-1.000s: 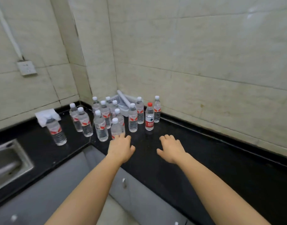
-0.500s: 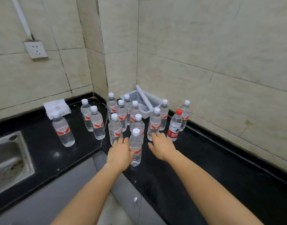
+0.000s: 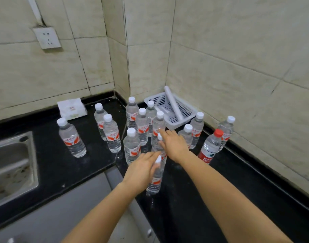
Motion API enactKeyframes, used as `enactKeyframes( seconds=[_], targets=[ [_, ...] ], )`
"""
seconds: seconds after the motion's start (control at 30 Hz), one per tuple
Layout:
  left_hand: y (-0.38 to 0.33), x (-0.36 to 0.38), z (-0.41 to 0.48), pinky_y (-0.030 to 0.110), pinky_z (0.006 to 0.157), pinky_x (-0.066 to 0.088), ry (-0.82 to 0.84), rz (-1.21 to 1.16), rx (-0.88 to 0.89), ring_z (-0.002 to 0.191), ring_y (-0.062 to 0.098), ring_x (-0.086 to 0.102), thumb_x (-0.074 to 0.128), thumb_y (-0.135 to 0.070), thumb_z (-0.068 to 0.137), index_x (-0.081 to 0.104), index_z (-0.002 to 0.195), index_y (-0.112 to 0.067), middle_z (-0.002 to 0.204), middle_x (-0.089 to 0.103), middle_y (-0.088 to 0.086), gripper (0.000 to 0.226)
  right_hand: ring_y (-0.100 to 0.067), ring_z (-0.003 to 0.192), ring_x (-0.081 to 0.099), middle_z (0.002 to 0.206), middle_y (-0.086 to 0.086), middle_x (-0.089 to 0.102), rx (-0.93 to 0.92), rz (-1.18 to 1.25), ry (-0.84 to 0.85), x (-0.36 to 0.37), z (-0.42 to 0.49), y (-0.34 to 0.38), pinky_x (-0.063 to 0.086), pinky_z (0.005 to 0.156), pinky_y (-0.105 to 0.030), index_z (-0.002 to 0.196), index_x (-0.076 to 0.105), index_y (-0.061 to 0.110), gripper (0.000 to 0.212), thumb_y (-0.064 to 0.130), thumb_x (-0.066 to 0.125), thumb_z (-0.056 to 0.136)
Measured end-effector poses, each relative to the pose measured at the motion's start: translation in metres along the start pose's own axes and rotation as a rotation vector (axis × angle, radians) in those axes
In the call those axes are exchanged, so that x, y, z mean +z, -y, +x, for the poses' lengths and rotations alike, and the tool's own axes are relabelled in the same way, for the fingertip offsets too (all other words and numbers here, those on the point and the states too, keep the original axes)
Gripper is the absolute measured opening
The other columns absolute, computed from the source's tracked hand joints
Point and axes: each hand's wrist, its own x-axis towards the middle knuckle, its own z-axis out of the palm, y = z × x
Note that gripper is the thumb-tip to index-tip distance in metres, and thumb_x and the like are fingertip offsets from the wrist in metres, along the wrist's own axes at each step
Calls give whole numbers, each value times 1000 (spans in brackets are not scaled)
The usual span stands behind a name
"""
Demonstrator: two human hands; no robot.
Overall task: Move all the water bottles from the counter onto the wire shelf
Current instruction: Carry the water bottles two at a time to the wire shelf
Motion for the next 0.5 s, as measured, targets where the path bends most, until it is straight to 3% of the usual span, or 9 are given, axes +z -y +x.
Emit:
enactKeyframes(
  seconds=[0.17, 0.37, 0.5],
  targets=[
    [1, -4, 0, 37, 93, 44, 28, -5, -1, 117, 21, 47, 48, -30, 95, 40, 138, -21, 126, 53, 1, 45, -28, 118, 48, 130, -8, 56, -17, 23, -41, -2, -5, -3, 42, 95, -42, 137, 44, 16, 44, 29, 53, 96],
    [-14, -11, -9, 32, 79, 42, 33, 41, 25, 99, 21, 52, 60, -30, 86, 58, 105, -15, 101, 57, 4, 24, -25, 106, 50, 111, -8, 59, 75, 153, -75, 0, -40, 3, 41, 86, -36, 112, 55, 12, 29, 30, 61, 91],
    [-25, -11, -32, 30, 69, 36, -34, -10, 35, 92, 21, 53, 60, -27, 83, 60, 93, -13, 88, 56, 2, 17, -28, 106, 54, 111, -10, 60, 158, 194, -61, -11, -92, -1, 46, 88, -42, 106, 57, 13, 26, 30, 63, 87]
  ],
)
